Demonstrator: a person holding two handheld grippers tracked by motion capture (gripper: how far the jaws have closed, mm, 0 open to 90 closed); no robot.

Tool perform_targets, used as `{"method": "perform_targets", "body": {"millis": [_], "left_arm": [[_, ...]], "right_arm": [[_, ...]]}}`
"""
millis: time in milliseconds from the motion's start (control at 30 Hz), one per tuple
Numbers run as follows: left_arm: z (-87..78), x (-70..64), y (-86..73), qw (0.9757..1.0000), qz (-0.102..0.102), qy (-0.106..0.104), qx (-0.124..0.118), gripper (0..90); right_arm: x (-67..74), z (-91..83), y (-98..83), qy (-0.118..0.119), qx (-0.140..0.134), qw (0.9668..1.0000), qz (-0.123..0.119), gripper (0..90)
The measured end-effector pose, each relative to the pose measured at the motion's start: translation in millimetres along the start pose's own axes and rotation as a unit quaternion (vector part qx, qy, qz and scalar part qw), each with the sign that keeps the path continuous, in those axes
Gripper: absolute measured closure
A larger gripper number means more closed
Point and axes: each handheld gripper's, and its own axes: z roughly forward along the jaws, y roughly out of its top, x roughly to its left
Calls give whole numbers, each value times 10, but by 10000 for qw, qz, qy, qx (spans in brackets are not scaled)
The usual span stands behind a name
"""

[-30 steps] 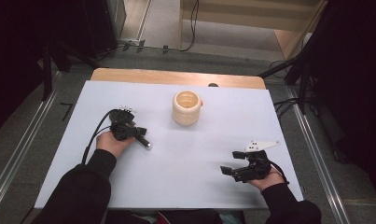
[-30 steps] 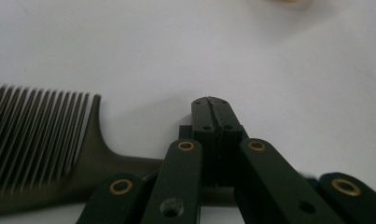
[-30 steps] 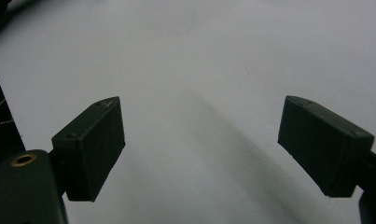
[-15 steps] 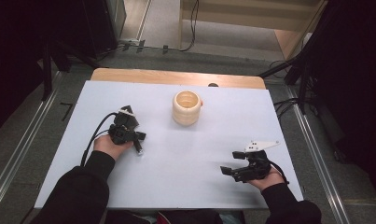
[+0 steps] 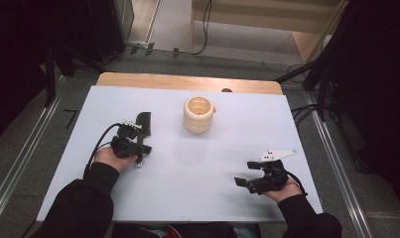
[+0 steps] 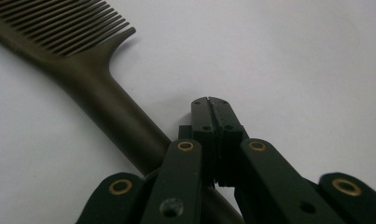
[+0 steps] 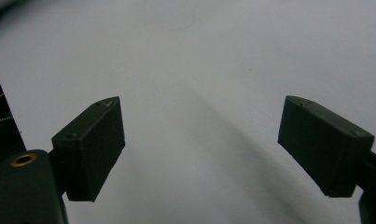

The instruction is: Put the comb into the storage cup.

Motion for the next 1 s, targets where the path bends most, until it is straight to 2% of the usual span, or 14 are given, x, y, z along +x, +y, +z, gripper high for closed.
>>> {"method": "perform_targets", "body": {"millis": [133, 533, 633, 700, 767, 833, 967, 1000], "left_arm": [[-34, -8, -29, 10000, 38, 40, 62, 894], [-165, 48, -175, 9999, -85, 48, 132, 884], [-181, 70, -184, 9998, -157, -72, 80, 858], [-216, 49, -175, 9996, -124, -247, -53, 825], [-233, 32, -171, 9995, -105, -273, -115, 807], [-294, -20, -165, 9989, -94, -387, -253, 754], [-374, -92, -179, 9981, -34, -456, -413, 643], [-430, -130, -196, 9971, -24, -540, -537, 613]], "right_arm": [[1, 0, -1, 5, 2, 10000, 0, 130], [3, 9, 0, 21, 50, 10000, -41, 130], [5, 15, 2, 32, 59, 10000, -43, 130], [6, 15, 2, 36, 65, 10000, -60, 130], [7, 15, 2, 37, 65, 10000, -62, 130], [3, 15, 1, 33, 57, 10000, -46, 130], [5, 12, -2, 28, 51, 10000, -58, 130], [5, 12, -1, 29, 48, 10000, -66, 130]]}}
